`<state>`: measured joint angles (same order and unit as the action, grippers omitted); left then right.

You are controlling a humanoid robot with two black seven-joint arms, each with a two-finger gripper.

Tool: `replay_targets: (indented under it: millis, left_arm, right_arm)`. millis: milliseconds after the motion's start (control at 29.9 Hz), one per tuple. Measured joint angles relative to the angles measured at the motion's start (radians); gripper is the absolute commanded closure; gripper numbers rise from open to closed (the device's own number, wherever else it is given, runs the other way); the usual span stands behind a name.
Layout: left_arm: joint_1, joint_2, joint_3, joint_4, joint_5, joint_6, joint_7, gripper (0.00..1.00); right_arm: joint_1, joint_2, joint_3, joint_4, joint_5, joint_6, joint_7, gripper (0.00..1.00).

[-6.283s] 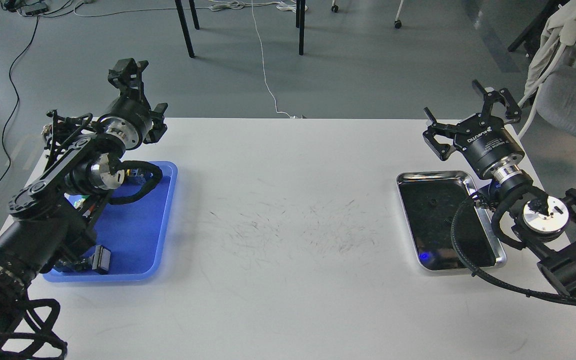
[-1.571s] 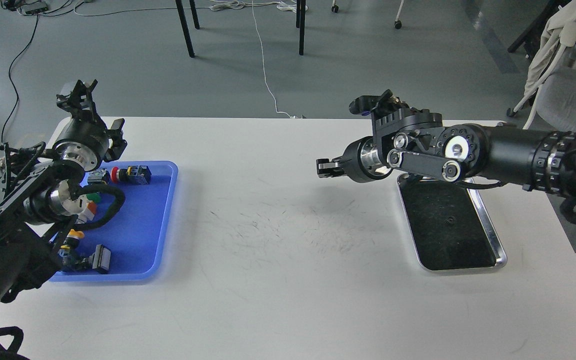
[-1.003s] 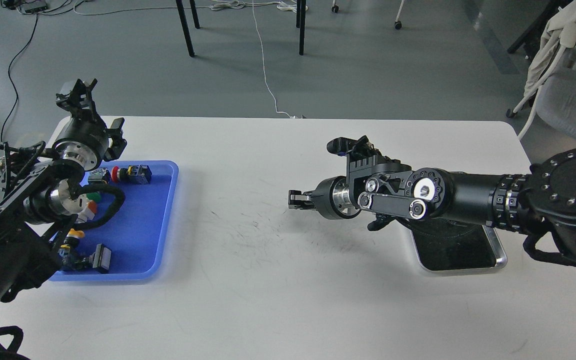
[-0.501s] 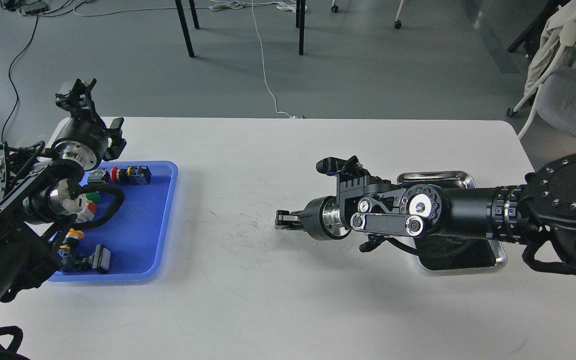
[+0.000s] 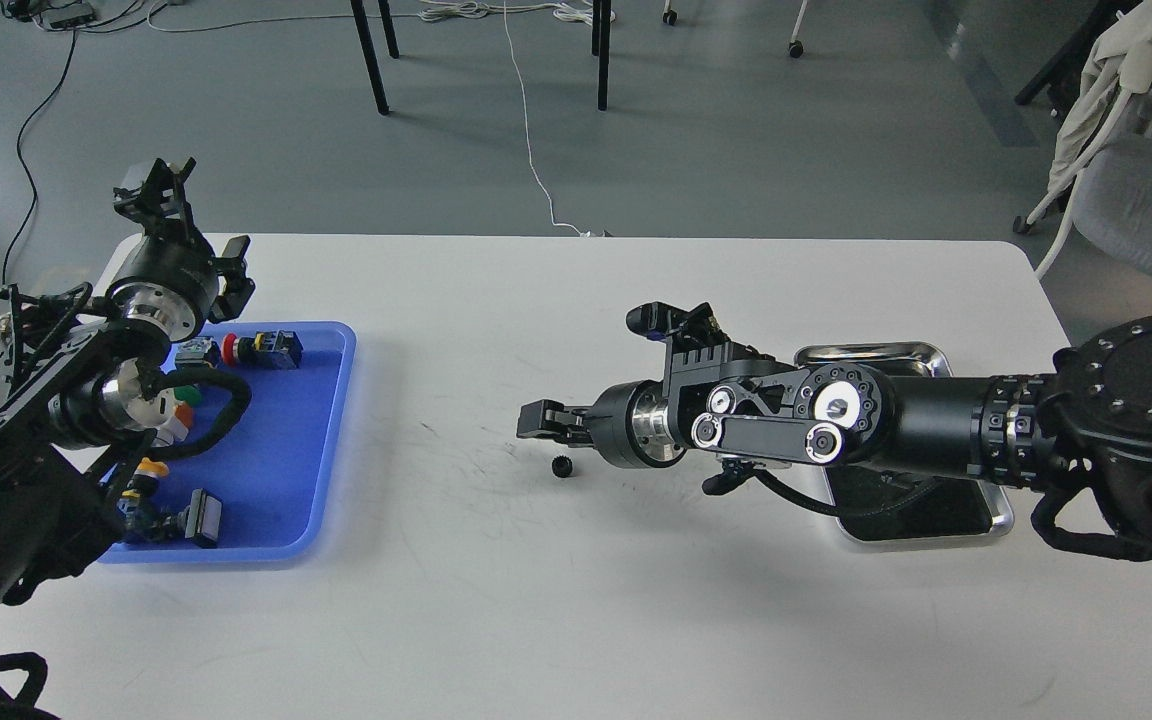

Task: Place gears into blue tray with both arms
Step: 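Withdraw the right arm and swing the left gripper toward the part, then grasp the black part on the table with the left gripper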

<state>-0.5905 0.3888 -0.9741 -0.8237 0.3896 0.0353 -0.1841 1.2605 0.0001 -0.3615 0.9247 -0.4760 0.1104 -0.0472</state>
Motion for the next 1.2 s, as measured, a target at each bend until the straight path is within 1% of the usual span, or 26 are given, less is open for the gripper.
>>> replay_targets:
  millis: [234,334,434,535,668,769,836,936,1003,1070,1203]
  left_arm:
    - [0.003,0.005,0.01,-0.022,0.008,0.0,0.006,0.02]
    - [0.02,0.031,0.037,-0.09,0.027,0.0,0.01,0.02]
    - [0.04,0.075,0.1,-0.195,0.095,0.0,0.01,0.02]
    - [0.067,0.118,0.156,-0.328,0.216,0.001,0.01,0.02]
    - [0.138,0.148,0.201,-0.523,0.474,0.002,0.01,0.02]
    - [0.203,0.147,0.239,-0.638,0.705,0.003,0.01,0.02]
    - [0.235,0.138,0.272,-0.685,0.849,0.004,0.01,0.02]
    - [0.255,0.105,0.333,-0.704,1.053,0.017,0.01,0.02]
    - [0.257,0.07,0.369,-0.701,1.177,0.029,0.011,0.02]
    - [0.256,0.031,0.402,-0.67,1.318,0.037,0.014,0.02]
    - [0.246,-0.061,0.445,-0.561,1.567,0.048,0.015,0.02]
  right_arm:
    - [0.005,0.0,0.203,-0.167,0.002,0.006,0.0,0.04]
    - [0.005,0.0,0.378,-0.263,0.005,0.016,-0.001,0.04]
    - [-0.023,-0.012,0.581,-0.296,0.023,0.03,0.0,0.04]
    - [-0.089,-0.112,0.785,-0.301,0.094,0.053,-0.001,0.04]
    - [-0.219,-0.284,1.032,-0.3,0.26,0.109,-0.001,0.03]
    - [-0.315,-0.423,1.141,-0.298,0.342,0.193,-0.001,0.03]
    - [-0.393,-0.497,1.195,-0.292,0.394,0.261,0.0,0.03]
    - [-0.511,-0.581,1.253,-0.284,0.489,0.349,0.0,0.03]
    - [-0.579,-0.609,1.27,-0.276,0.537,0.37,0.003,0.03]
    - [-0.636,-0.619,1.276,-0.266,0.56,0.376,0.012,0.03]
    - [-0.705,-0.616,1.282,-0.254,0.571,0.378,0.048,0.03]
